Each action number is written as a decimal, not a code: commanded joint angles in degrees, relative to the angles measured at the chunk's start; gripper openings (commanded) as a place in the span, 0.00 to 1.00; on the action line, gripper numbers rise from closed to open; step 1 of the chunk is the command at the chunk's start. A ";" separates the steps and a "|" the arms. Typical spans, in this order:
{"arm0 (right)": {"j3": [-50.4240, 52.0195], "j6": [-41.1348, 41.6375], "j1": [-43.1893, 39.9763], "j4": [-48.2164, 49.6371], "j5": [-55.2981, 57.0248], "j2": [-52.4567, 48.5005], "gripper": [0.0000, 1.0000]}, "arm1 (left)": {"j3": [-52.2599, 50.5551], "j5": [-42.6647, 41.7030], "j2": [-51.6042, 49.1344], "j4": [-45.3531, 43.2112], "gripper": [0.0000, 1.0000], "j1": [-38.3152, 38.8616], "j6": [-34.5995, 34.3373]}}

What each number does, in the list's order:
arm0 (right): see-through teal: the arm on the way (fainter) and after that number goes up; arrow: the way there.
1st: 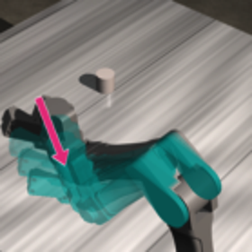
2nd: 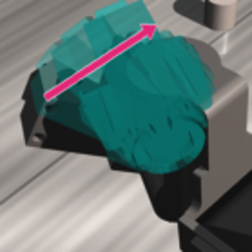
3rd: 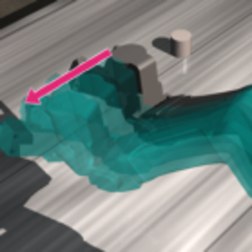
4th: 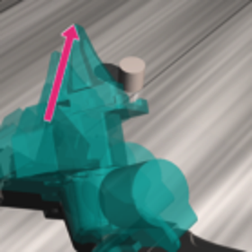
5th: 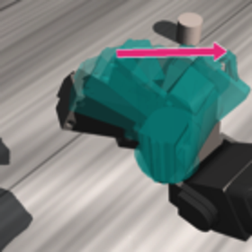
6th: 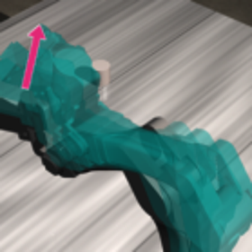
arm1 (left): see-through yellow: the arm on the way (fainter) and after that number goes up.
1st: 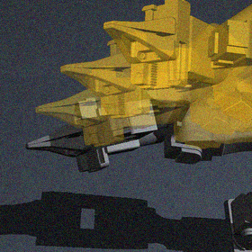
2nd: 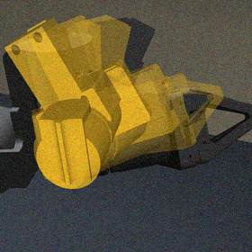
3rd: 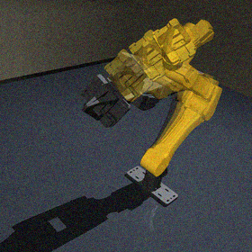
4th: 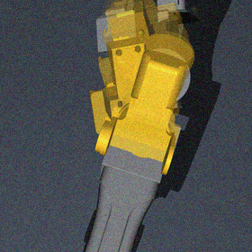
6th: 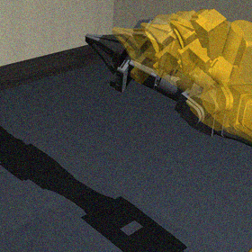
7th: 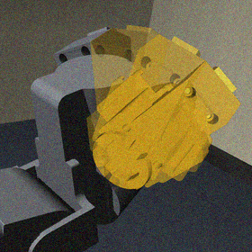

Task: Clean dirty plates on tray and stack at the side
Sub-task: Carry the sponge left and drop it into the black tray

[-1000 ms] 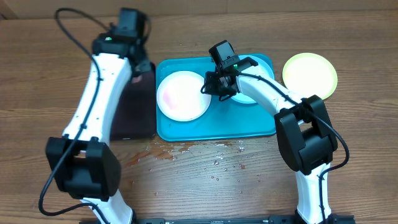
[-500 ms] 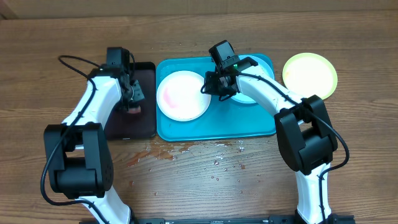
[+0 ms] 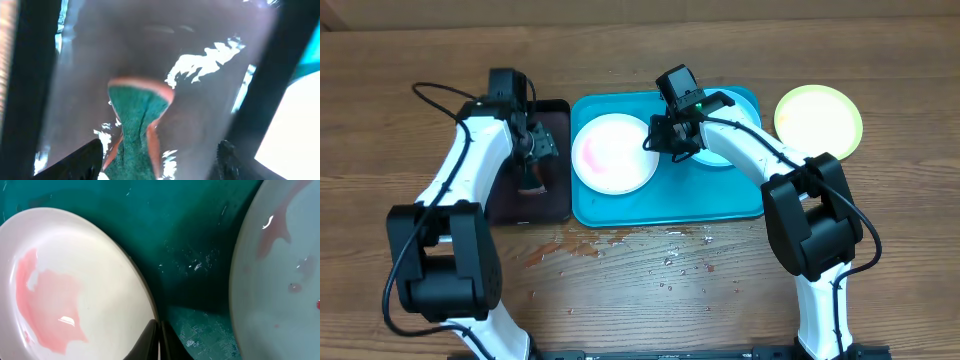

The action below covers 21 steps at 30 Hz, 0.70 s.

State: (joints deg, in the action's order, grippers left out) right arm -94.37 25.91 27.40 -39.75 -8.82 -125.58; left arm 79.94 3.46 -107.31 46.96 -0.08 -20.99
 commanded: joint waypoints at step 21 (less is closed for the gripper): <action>-0.52 -3.89 1.42 -0.44 0.26 -1.57 0.27 | 3.43 -1.66 13.14 -1.49 0.84 2.10 -0.63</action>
State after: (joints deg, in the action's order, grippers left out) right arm -94.37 22.90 28.32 -40.73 -8.99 -125.75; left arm 82.78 2.48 -94.19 45.43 1.89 -21.04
